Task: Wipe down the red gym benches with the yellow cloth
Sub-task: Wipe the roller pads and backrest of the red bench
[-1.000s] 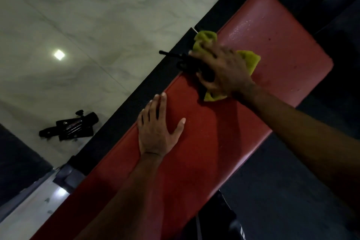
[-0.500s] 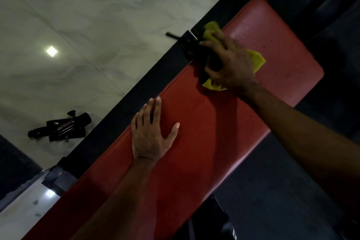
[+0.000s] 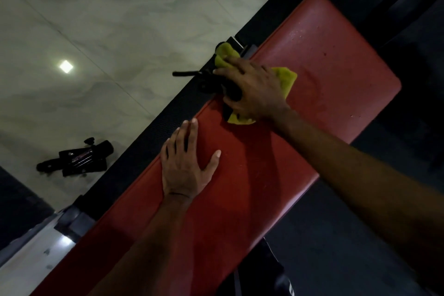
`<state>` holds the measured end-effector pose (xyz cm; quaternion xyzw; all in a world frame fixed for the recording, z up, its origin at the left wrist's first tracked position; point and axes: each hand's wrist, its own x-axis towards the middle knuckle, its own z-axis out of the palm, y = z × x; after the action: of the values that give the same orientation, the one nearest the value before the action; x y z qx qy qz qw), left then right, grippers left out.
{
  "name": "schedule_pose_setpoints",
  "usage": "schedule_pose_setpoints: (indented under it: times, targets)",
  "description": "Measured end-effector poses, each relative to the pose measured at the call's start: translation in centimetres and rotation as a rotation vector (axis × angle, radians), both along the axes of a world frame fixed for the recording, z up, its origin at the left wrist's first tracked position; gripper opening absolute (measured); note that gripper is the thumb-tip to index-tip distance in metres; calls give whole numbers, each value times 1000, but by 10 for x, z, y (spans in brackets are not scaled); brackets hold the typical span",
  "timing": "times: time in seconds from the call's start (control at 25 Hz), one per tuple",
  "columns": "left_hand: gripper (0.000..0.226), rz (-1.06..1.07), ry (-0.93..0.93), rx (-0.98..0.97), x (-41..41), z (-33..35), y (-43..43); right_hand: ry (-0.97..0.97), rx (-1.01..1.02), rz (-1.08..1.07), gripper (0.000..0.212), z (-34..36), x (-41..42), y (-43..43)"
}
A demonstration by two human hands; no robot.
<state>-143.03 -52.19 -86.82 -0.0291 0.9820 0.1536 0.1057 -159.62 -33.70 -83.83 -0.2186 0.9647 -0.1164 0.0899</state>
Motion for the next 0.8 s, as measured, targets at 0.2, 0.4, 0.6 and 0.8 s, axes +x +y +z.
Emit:
schedule_pose_setpoints:
  times: [0.2,0.4,0.6,0.8]
  targets:
    - [88,22,-13,20,0,0,0,37,-19,-363,65,0,3,82]
    - [86,37,-44,71,-3,9,5,25,-98,-859,70,6,90,83]
    - [71,-18,-30,209,-48,21,34,12,-60,-437,62,7,93,69]
    - [65,-16,44,224,-100,2,86,55,-34,-622,58,3,85,113]
